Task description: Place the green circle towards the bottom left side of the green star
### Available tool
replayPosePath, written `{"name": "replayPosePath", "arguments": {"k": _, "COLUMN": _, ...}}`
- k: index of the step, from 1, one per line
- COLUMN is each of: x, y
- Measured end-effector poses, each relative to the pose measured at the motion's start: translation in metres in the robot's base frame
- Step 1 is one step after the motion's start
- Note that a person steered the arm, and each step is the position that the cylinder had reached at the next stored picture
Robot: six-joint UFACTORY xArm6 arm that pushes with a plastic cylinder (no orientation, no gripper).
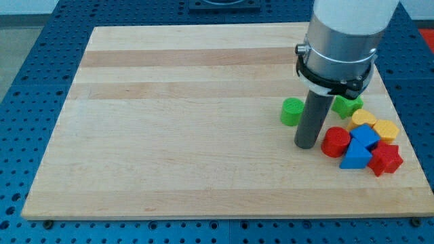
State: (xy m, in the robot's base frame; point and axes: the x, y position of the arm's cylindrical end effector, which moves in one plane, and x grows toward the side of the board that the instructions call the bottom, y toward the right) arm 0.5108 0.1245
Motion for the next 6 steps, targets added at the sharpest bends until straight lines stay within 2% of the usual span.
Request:
{"name": "replayPosePath", "arguments": {"k": 2, "x": -0.007, "y": -0.100}}
{"name": "replayPosePath", "arguments": {"k": 3, "x": -0.050, "y": -0.106}}
{"name": "replayPosePath", "arguments": {"k": 4, "x": -0.074, "y": -0.092}}
{"name": "replayPosePath", "arguments": {"k": 5, "x": -0.070, "y": -0.058}}
{"name": "replayPosePath", "arguments": {"k": 6, "x": -0.070, "y": -0.057}}
